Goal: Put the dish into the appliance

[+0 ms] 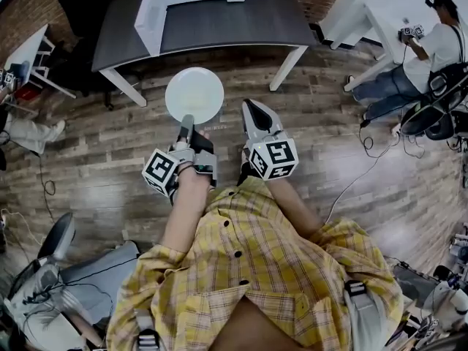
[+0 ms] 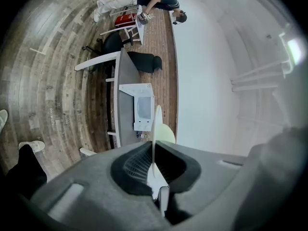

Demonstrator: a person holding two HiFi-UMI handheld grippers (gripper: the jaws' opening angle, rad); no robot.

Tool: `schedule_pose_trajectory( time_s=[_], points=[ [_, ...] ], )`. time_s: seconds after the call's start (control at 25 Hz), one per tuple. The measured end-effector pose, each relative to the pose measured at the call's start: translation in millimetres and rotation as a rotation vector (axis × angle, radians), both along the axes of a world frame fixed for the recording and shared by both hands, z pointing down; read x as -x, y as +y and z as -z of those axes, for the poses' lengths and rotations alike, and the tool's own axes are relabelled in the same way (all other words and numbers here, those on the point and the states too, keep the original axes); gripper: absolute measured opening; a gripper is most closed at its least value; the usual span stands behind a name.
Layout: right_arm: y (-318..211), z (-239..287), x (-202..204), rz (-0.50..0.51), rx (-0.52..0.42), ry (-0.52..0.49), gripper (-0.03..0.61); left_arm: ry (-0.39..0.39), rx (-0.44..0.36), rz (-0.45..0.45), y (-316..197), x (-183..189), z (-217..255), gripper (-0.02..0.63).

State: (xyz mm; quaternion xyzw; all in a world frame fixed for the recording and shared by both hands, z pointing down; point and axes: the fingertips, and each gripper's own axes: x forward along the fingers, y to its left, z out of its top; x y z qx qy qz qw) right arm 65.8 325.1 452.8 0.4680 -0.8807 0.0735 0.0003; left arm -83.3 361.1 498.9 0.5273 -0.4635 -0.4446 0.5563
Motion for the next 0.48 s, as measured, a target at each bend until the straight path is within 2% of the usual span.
schedule_pose_trajectory(
  time_s=[0.28,0.48],
  points=[
    [-58,0,-8,0.01,0.003,0.006,0.002,0.005,0.021,-0.001,-55,0,-3,0.009],
    [-103,10,-25,-0.027,-0.007,-0.009,0.001,0.001,0.024,0.018,-91,-2,-2,0.009]
  ],
)
